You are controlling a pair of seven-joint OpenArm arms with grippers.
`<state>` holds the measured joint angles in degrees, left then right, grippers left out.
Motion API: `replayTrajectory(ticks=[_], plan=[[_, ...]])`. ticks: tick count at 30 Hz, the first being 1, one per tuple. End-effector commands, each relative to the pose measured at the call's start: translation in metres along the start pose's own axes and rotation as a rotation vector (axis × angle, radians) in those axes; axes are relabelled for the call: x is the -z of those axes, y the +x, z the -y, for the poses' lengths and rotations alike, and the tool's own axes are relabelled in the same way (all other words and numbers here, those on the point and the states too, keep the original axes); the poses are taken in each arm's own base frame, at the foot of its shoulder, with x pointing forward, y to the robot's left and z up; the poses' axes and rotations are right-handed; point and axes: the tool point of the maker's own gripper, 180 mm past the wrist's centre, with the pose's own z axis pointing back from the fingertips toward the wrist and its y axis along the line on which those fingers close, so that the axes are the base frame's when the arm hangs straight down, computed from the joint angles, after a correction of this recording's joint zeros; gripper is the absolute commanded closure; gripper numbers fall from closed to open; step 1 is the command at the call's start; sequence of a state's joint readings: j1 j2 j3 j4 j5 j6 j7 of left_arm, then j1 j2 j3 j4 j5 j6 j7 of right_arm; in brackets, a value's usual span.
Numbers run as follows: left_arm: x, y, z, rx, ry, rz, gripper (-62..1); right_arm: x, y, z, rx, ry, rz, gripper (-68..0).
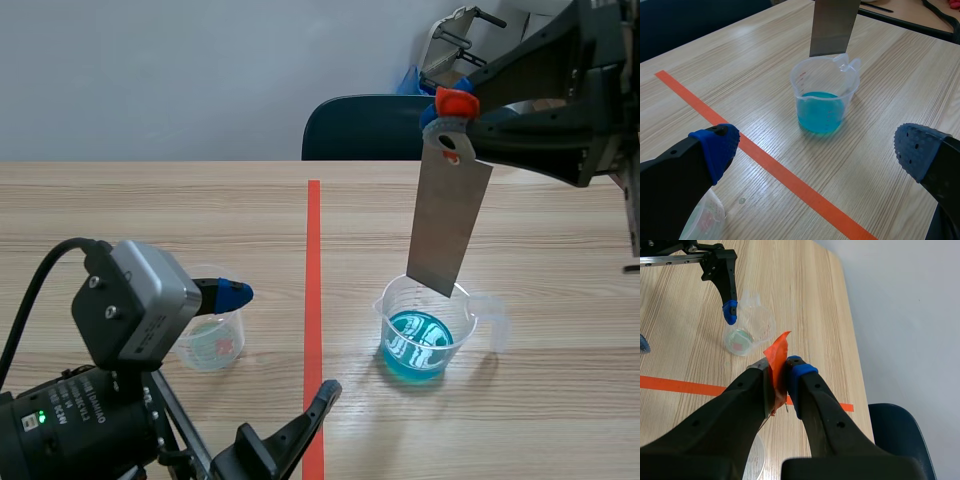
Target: Do the redox reaction experiment
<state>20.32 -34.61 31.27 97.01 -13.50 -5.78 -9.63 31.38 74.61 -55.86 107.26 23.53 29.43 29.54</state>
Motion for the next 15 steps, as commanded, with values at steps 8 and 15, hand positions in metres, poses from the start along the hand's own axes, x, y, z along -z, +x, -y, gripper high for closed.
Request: replayTrajectory(ticks=[8,15], plan=[[0.0012,0.0069,0.0013,-0.009,0.001,0.028,-62.3,0.0003,0.0098,0.0055,-0.023,-0.011,0.029,-0.7],[0.0012,0.0069,0.0013,-0.009,0.001,0.028,-62.3,0.0003,0.0085,0.0045,-0.032,-0.005,0.022,-0.7]])
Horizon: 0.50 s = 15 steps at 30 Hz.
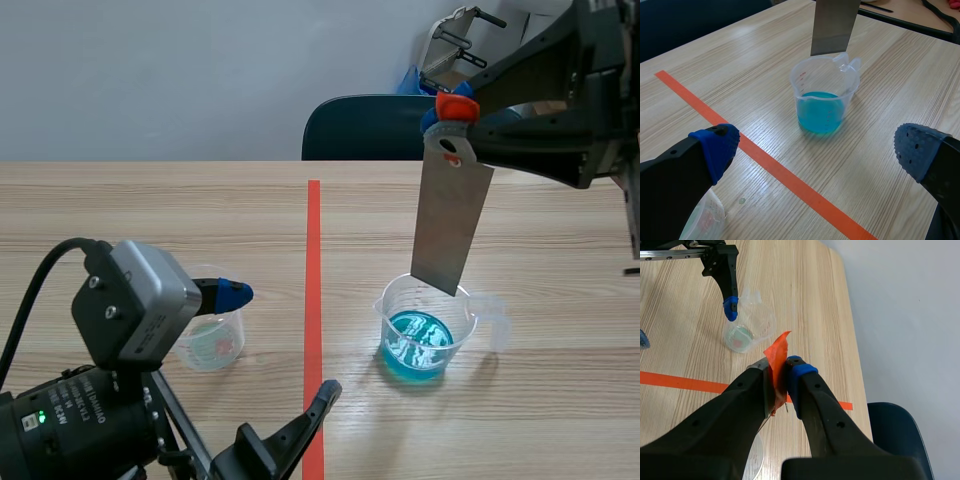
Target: Do the redox reaction experiment
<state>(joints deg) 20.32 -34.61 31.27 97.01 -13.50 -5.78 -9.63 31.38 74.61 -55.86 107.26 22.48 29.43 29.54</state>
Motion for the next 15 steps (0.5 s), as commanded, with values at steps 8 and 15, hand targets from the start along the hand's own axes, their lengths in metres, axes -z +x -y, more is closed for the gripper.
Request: replayTrajectory(ticks=[8,15], plan=[[0.0013,0.007,0.0012,-0.009,0.001,0.028,-62.3,0.0031,0.0106,0.0025,-0.022,0.005,0.036,-0.7],[0.0013,0.007,0.0012,-0.009,0.001,0.028,-62.3,0.0065,0.0089,-0.0027,-0.007,0.017,0.037,-0.7]])
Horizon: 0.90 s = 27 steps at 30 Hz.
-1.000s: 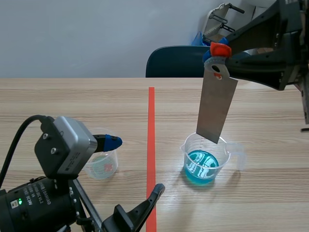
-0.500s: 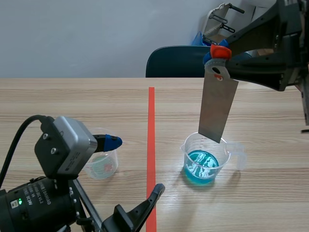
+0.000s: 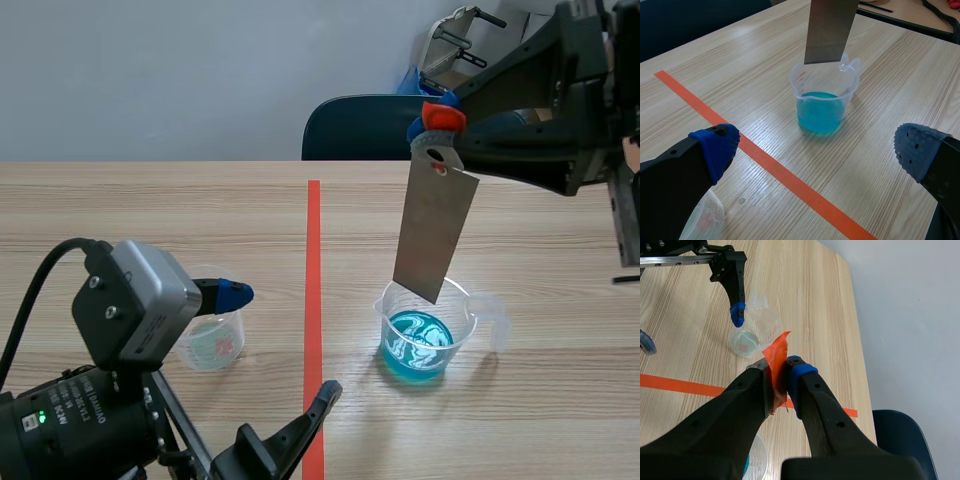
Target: Do the redox reaction experiment
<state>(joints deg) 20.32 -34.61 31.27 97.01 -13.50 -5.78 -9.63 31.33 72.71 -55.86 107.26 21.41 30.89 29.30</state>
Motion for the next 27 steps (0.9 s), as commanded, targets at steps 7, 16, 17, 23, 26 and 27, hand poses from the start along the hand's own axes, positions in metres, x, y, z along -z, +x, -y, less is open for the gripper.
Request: replayTrajectory(ticks=[7,16,17,23,26,27], plan=[[0.001,0.007,0.001,-0.009,0.001,0.028,-62.3,0.006,-0.011,-0.013,0.012,0.017,-0.009,-0.7],[0.001,0.007,0.001,-0.009,0.001,0.028,-62.3,0.01,-0.034,-0.014,0.014,0.006,-0.035,-0.7],[0.001,0.007,0.001,-0.009,0.001,0.028,-62.3,0.01,-0.036,-0.013,0.012,0.002,-0.035,-0.7],[0.001,0.007,0.001,-0.009,0.001,0.028,-62.3,0.004,-0.028,-0.003,-0.014,-0.025,0.006,-0.7],[0.001,0.007,0.001,-0.009,0.001,0.028,-62.3,0.004,-0.031,-0.004,-0.022,-0.019,-0.004,-0.7],[0.001,0.007,0.001,-0.009,0.001,0.028,-62.3,0.004,-0.032,-0.005,-0.026,-0.016,-0.009,-0.7]])
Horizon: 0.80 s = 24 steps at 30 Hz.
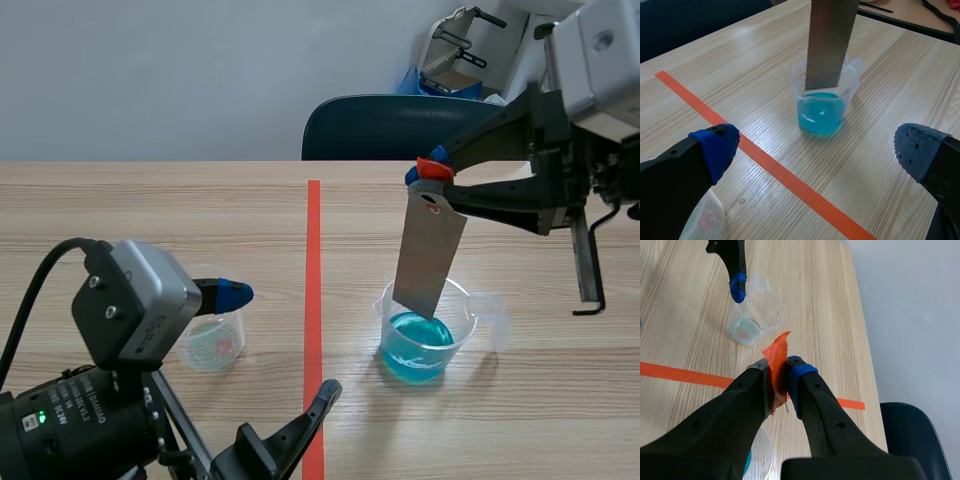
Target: Do the redox reaction experiment
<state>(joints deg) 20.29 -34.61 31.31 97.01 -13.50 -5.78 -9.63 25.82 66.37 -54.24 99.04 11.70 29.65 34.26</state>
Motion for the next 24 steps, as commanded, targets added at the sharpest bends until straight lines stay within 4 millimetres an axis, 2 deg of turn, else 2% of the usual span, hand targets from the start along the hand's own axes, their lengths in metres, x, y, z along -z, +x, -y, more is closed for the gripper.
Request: replayTrajectory(ticks=[1,7,14,24], plan=[[0.001,0.007,0.001,-0.008,0.001,0.028,-62.3,-0.004,0.005,0.007,-0.021,-0.014,0.005,-0.7],[0.001,0.007,0.001,-0.008,0.001,0.028,-62.3,-0.006,-0.002,0.009,-0.01,-0.024,-0.004,-0.7],[0.001,0.007,0.001,-0.008,0.001,0.028,-62.3,-0.002,-0.02,0.013,0.039,-0.053,-0.001,-0.7],[0.001,0.007,0.001,-0.008,0.001,0.028,-62.3,0.01,-0.057,-0.012,0.089,-0.03,0.001,-0.7]])
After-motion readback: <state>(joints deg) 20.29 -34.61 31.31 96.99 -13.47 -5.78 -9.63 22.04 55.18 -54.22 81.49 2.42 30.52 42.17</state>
